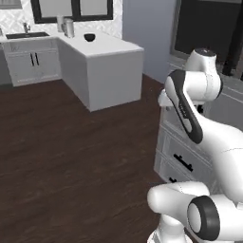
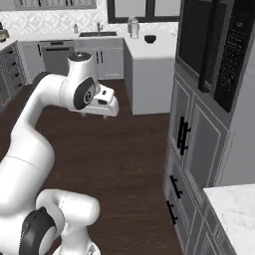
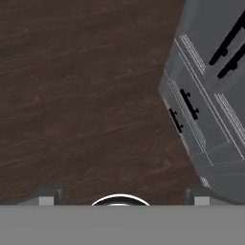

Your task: Navigate to the stove.

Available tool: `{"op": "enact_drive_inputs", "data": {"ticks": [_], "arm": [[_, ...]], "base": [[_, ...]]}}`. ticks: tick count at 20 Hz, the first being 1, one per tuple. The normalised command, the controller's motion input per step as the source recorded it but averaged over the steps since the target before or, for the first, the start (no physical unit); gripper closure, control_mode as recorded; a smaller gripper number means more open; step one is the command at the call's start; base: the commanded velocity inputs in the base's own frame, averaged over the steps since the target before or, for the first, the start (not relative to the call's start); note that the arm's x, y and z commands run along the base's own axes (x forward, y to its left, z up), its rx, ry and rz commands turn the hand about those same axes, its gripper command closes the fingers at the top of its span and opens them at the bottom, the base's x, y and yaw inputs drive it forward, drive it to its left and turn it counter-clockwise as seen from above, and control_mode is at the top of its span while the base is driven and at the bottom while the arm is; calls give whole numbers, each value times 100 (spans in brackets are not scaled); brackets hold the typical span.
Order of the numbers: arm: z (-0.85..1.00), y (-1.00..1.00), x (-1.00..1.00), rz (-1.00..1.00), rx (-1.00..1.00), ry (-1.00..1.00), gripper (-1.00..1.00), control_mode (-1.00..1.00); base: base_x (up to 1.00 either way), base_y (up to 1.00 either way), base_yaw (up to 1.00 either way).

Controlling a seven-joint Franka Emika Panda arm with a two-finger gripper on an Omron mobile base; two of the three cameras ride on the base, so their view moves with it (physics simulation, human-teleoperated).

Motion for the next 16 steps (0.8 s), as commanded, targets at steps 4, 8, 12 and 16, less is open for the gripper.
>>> {"op": "enact_drive_inputs", "data": {"ticks": [4,8,12,16], "arm": [[0,0,0,0,0,0,-100,100],[0,0,0,0,0,0,-100,100],[0,0,0,0,0,0,-100,100],[0,0,0,0,0,0,-100,100]], "base": [[3,0,80],[13,0,75],[28,-10,49],[62,-13,16]]}}
